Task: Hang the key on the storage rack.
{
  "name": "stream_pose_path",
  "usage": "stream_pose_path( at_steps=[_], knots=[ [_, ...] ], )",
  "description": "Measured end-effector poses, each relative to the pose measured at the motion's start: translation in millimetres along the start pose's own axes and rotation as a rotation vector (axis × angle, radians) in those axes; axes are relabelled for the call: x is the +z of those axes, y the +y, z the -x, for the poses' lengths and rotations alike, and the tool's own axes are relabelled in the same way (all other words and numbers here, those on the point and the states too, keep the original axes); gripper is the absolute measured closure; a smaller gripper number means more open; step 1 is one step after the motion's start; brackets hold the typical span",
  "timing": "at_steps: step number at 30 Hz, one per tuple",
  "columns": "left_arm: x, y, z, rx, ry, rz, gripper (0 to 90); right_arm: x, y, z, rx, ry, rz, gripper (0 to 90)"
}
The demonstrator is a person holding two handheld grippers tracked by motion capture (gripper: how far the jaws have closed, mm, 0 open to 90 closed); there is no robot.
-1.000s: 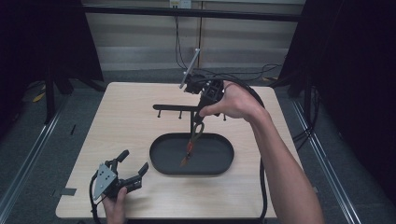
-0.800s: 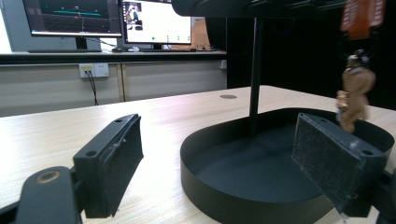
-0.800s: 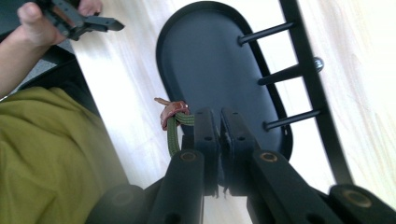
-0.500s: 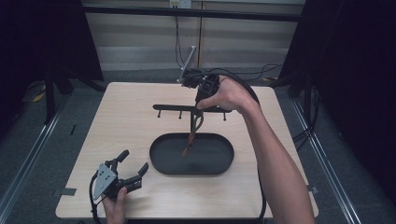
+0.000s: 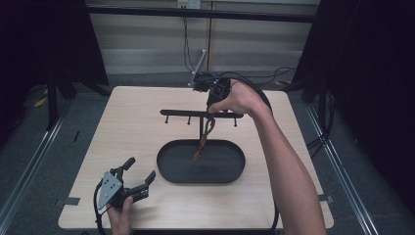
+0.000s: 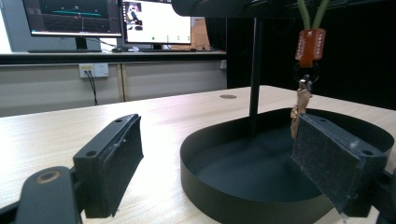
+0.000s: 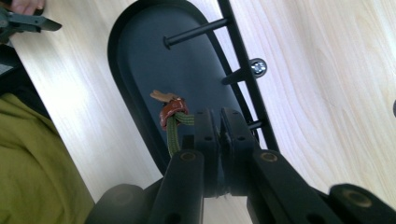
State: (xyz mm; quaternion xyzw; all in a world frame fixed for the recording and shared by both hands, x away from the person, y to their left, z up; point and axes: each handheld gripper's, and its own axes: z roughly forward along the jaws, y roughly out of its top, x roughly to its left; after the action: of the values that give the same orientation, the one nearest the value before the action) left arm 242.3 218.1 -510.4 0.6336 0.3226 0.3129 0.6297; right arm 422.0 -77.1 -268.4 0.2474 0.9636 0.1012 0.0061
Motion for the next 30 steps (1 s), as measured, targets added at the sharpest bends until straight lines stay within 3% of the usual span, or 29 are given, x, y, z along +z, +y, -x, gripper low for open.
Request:
stream_pose_path(
  at_steps=[5,10,16,30],
  knots=[
    [-0.3,0.2,-0.1,0.002,0.0,-0.005,15.8,1.0,0.5,1.8,0.005,-0.019,-0.004,85.8],
    [-0.1,0.0,0.1,0.0,0.0,-0.001,15.8,4.9,0.8,3.9,0.011,-0.013,-0.019,85.6],
    [-0.1,0.1,0.0,0.001,0.0,-0.001,15.8,7.4,-1.7,6.9,0.033,0.008,0.003,85.3],
    [-0.3,0.1,-0.2,0.003,0.0,-0.003,15.8,11.1,-2.7,11.3,0.073,-0.007,0.0,81.0]
  ],
)
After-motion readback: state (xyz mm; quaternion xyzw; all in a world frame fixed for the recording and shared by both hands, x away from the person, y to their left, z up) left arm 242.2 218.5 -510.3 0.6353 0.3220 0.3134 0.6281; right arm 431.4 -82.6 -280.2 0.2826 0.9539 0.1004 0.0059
